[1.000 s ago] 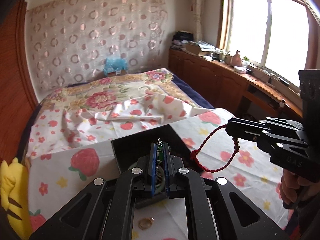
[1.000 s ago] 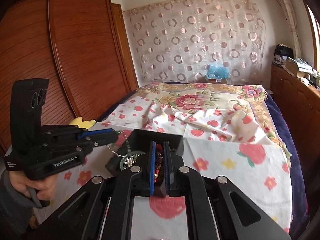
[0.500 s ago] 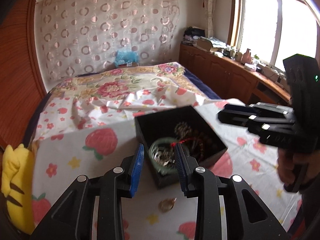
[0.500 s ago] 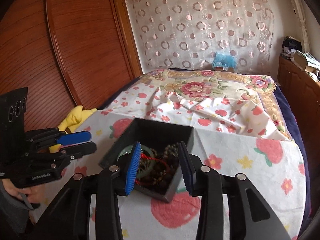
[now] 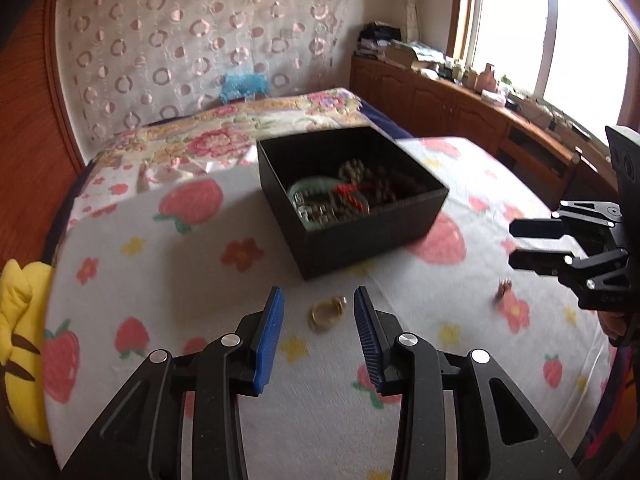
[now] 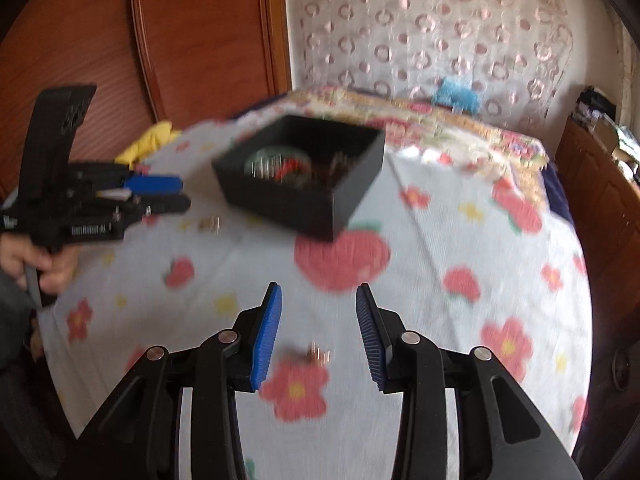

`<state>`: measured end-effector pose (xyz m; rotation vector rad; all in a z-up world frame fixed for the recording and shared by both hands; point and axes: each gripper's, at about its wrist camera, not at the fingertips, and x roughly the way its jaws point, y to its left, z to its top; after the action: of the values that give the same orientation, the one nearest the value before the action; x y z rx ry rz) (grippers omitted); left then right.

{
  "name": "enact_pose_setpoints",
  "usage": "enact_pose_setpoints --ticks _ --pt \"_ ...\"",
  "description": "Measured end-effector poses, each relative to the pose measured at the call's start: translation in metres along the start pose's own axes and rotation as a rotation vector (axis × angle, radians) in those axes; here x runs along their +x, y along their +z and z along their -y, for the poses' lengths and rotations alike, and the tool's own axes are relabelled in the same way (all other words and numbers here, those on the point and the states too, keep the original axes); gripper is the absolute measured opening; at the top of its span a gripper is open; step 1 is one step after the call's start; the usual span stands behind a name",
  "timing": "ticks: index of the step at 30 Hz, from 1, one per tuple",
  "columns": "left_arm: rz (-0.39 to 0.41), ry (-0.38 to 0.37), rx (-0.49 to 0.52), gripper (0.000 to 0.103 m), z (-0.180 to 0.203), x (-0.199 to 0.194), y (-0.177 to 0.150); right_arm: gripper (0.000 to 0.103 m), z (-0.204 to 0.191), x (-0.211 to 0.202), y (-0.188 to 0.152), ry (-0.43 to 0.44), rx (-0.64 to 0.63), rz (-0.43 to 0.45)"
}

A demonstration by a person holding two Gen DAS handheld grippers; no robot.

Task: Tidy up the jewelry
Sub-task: 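Grasp the gold ring on the sheet with the left tool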

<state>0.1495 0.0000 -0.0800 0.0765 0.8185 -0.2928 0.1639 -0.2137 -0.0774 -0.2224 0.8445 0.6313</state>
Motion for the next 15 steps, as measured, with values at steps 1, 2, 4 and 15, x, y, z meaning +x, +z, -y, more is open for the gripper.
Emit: enact_pose_setpoints --ticks 1,2,4,15 --pt "-0.010 0.000 0.000 0.035 0.000 0.003 -0.002 0.041 0.000 0.004 -0.005 -0.004 -0.005 -0.019" --pt "-0.021 0.002 0.000 0.035 0.001 0.007 -0.004 0.040 0.000 0.007 -0.010 -0.011 -0.012 -0.035" --pt "-0.038 0.006 -0.002 0.035 0.001 0.013 -0.007 0.035 -0.001 0.011 -0.016 -0.010 -0.017 -0.055" --pt "-0.074 0.013 0.013 0.044 0.005 0.030 -0.006 0.007 -0.007 0.013 -0.017 -0.021 -0.048 -0.065"
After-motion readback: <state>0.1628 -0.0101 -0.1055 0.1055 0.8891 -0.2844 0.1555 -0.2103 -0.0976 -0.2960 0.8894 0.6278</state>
